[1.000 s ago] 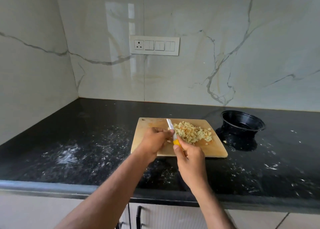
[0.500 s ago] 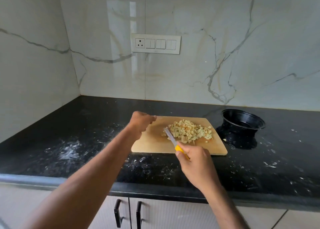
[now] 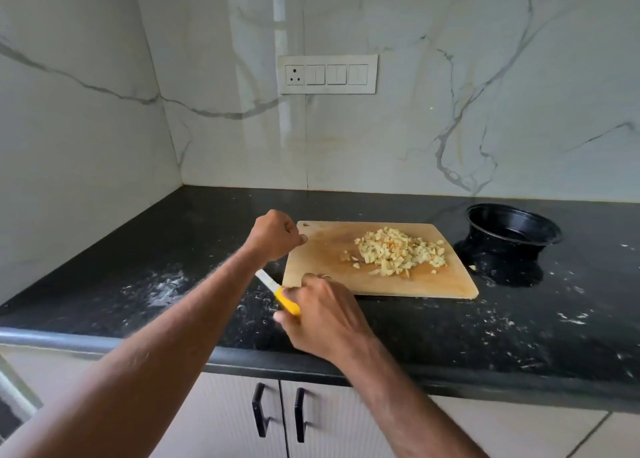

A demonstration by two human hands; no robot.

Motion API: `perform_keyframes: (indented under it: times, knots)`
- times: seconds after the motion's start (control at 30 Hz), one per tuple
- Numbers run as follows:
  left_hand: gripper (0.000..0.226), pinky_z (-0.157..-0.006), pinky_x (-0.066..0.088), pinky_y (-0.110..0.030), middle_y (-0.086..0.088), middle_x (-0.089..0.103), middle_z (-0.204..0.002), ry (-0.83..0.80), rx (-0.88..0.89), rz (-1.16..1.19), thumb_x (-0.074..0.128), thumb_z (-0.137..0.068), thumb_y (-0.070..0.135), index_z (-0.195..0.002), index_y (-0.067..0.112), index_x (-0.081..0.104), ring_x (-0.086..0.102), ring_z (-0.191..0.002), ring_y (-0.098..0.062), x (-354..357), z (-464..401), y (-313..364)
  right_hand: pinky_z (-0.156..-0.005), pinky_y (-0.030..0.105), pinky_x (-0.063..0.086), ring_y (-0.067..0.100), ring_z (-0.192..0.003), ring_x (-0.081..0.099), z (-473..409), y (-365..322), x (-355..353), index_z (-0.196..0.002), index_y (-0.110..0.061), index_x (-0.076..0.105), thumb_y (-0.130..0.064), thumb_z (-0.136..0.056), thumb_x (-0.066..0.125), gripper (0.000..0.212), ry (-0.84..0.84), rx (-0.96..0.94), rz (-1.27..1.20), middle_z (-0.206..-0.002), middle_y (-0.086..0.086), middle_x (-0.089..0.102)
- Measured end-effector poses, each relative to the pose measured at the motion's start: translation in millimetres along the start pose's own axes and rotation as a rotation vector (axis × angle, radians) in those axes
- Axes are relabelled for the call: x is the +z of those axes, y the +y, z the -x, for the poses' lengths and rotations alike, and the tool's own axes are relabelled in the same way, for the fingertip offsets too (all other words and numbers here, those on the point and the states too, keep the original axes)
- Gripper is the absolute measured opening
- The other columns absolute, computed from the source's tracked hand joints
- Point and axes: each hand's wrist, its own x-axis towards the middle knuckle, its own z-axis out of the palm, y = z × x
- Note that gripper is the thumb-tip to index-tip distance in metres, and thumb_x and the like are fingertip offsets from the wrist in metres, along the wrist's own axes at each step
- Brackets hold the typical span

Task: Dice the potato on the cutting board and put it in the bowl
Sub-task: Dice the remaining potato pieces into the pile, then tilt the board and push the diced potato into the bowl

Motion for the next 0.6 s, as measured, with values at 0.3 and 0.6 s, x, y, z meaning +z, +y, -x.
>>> perform_keyframes:
  times: [0.3,0.6]
  knots:
    - [0.019,-0.071,0.052,-0.028,0.002,0.071,-0.086,-0.208,0.282,0.102,0.083,-0.082,0.029,-0.092,0.014,0.077,0.065,-0.081,-0.014,93,-11,118,-0.081,0.035,0.059,0.025,-0.088,0.069,35,182,-84,-0.109,-0.019,0.077,-0.028,-0.093,0.062,0.023,0.278,0.703,0.011,-0.098,0.005,0.075]
    - [0.03,-0.076,0.055,-0.036,-0.006,0.071,-0.081,-0.321,0.383,0.079,0.08,-0.078,0.034,-0.082,0.005,0.072,0.066,-0.081,-0.019,169,-35,217,-0.093,0.045,0.053,0.038,-0.12,0.057,62,313,-117,-0.128,-0.006,0.055,-0.048,-0.087,0.069,0.06,0.435,1.351,-0.231,-0.125,0.016,0.063]
